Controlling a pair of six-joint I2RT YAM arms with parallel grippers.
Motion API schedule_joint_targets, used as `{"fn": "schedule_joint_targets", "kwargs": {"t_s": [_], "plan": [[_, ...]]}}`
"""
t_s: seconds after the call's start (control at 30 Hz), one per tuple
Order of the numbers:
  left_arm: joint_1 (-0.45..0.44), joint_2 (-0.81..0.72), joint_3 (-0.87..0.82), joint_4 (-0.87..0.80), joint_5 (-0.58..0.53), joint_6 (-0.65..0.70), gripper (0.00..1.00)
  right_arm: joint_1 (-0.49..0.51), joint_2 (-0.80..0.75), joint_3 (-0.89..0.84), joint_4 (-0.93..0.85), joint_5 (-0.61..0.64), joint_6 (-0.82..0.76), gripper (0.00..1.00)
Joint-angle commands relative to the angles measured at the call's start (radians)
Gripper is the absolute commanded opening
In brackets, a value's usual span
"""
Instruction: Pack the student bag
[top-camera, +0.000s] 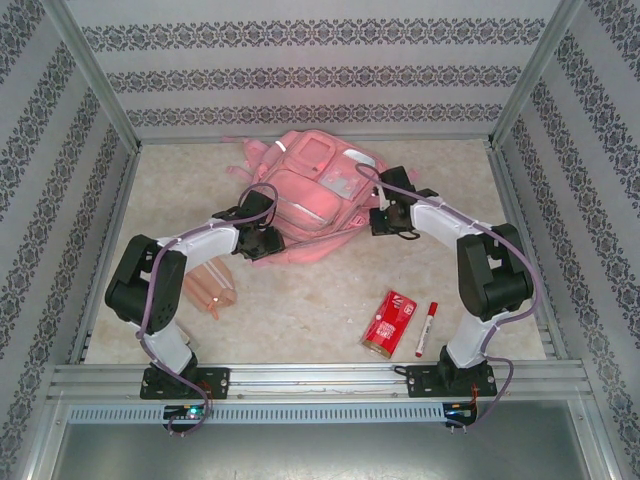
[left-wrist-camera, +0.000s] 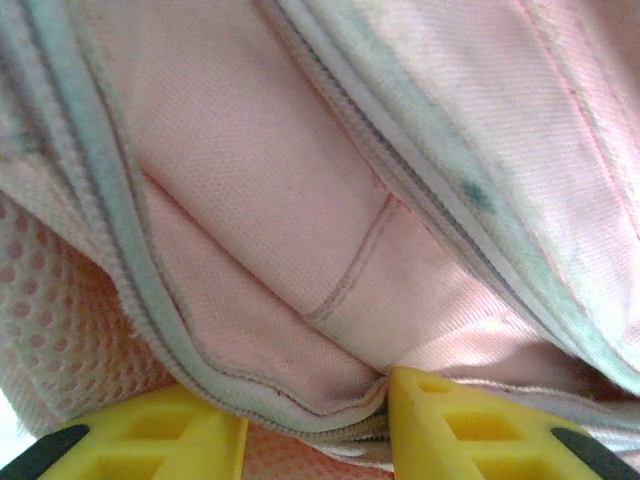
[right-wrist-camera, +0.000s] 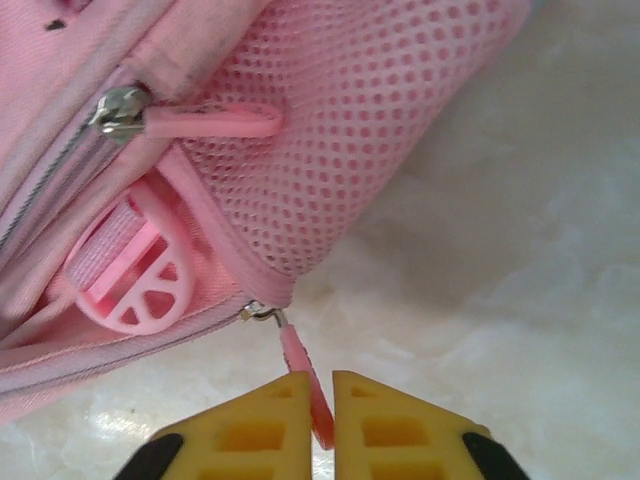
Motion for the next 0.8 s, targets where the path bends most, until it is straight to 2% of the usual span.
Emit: {"fn": "schedule_joint_targets", "kwargs": {"t_s": [0.0,0.03,0.17,0.27,0.37,0.53,0.6,0.63,0.77], "plan": [[-0.007,-0.052,-0.012,0.032,0.093,0.12,0.41,-0.056,-0.033,-0.018,-0.026,0.044,0.067,0.13],[-0.019,-0.081,-0.002,0.039,0.103,0.154,0.42,-0.064,-0.053,-0.033,-0.032,0.038,0.072,0.16],[-0.04,-0.179,0.074,0.006,0.143,0.336,0.46,-0.09,-0.156,-0.077,-0.036,-0.054,0.037,0.41],[-0.062,-0.189,0.154,-0.027,0.136,0.593,0.5,-0.092,-0.207,-0.064,-0.04,-0.081,-0.021,0.47],[-0.086,-0.103,0.265,-0.078,0.071,0.775,0.61,-0.101,-0.222,-0.026,-0.044,-0.06,-0.012,0.5],[-0.124,0.112,0.497,-0.182,0.071,0.855,0.67,-0.147,-0.237,0.0,-0.028,-0.033,0.072,0.55],[-0.154,0.174,0.552,-0.2,0.059,0.89,0.74,-0.164,-0.244,-0.013,0.008,-0.045,0.097,0.6],[-0.169,0.205,0.582,-0.219,0.051,0.91,0.81,-0.171,-0.246,-0.022,0.04,-0.063,0.091,0.64],[-0.192,0.326,0.685,-0.298,0.057,0.898,0.84,-0.175,-0.229,-0.056,0.161,-0.168,-0.058,0.78]]}}
